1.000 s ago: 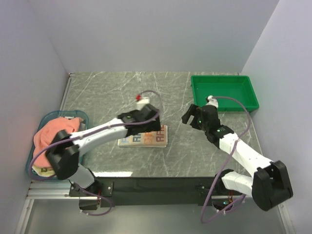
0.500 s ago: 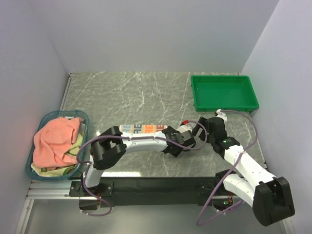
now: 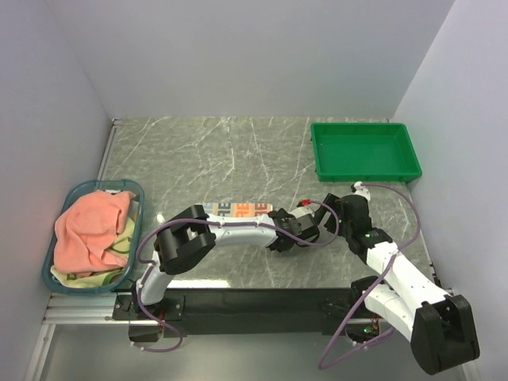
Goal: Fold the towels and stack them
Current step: Neatly place the folded towel into the bin
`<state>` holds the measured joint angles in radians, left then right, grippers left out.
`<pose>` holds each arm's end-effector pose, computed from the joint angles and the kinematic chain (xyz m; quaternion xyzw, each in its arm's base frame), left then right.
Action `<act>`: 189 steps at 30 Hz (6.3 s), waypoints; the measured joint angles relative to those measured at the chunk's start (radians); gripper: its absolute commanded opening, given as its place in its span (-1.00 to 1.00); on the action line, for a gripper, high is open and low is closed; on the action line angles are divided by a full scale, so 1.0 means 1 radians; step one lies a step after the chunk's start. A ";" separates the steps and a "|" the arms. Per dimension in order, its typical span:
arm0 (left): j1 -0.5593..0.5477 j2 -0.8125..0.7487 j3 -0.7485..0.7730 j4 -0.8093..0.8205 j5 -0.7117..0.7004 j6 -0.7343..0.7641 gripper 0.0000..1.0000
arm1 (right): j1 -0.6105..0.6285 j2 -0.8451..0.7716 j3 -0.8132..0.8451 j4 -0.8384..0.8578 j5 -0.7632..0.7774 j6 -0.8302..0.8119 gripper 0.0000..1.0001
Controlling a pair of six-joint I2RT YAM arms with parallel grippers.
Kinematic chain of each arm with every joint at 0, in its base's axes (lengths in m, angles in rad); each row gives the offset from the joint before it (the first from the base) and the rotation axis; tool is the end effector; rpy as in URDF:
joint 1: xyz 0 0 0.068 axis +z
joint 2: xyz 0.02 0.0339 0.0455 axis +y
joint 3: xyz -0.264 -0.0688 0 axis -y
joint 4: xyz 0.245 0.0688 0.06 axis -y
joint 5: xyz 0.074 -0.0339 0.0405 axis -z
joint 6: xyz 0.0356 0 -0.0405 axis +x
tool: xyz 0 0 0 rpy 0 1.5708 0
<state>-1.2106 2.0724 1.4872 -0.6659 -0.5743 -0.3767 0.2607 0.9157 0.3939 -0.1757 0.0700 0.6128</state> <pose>0.1651 -0.3834 0.1610 0.3422 0.8840 0.0872 0.3064 0.1798 0.0454 0.1824 0.1732 0.8890 0.1500 0.3964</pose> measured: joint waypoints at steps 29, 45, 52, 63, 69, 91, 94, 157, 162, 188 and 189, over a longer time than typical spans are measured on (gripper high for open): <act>0.085 -0.167 -0.220 0.138 0.080 -0.073 -0.99 | 0.021 0.289 -0.132 0.510 -0.449 0.286 0.82; 0.130 -0.261 -0.266 0.180 0.134 -0.117 -0.99 | 0.233 0.713 -0.045 0.985 -0.485 0.691 0.82; 0.140 -0.291 -0.270 0.185 0.136 -0.127 -0.99 | 0.274 0.816 0.002 1.074 -0.463 0.811 0.79; 0.138 -0.294 -0.290 0.222 0.159 -0.145 -0.99 | 0.309 0.904 0.076 1.095 -0.446 0.874 0.55; 0.138 -0.298 -0.290 0.239 0.165 -0.165 -0.99 | 0.325 0.943 0.119 1.088 -0.432 0.877 0.43; 0.202 -0.499 -0.336 0.243 0.236 -0.242 0.99 | 0.292 0.915 0.286 0.697 -0.397 0.555 -1.00; 0.288 -0.607 -0.363 0.239 0.264 -0.245 0.99 | 0.245 0.915 0.381 0.550 -0.399 0.433 -1.00; 0.837 -0.910 -0.630 0.252 0.185 -0.097 0.99 | -0.375 1.297 1.536 -0.488 -0.156 -0.872 -1.00; 0.838 -0.910 -0.630 0.258 0.185 -0.097 0.99 | -0.381 1.297 1.530 -0.474 -0.125 -0.885 -1.00; 0.839 -0.883 -0.630 0.259 0.187 -0.097 0.99 | -0.382 1.300 1.497 -0.453 0.027 -0.945 -1.00; 0.839 -0.882 -0.630 0.259 0.188 -0.097 0.99 | -0.382 1.300 1.497 -0.453 0.033 -0.948 -1.00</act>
<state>-0.3714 1.1904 0.8574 -0.4072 -0.3866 -0.4736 -0.1215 2.2154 1.8912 -0.6285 0.1028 -0.3347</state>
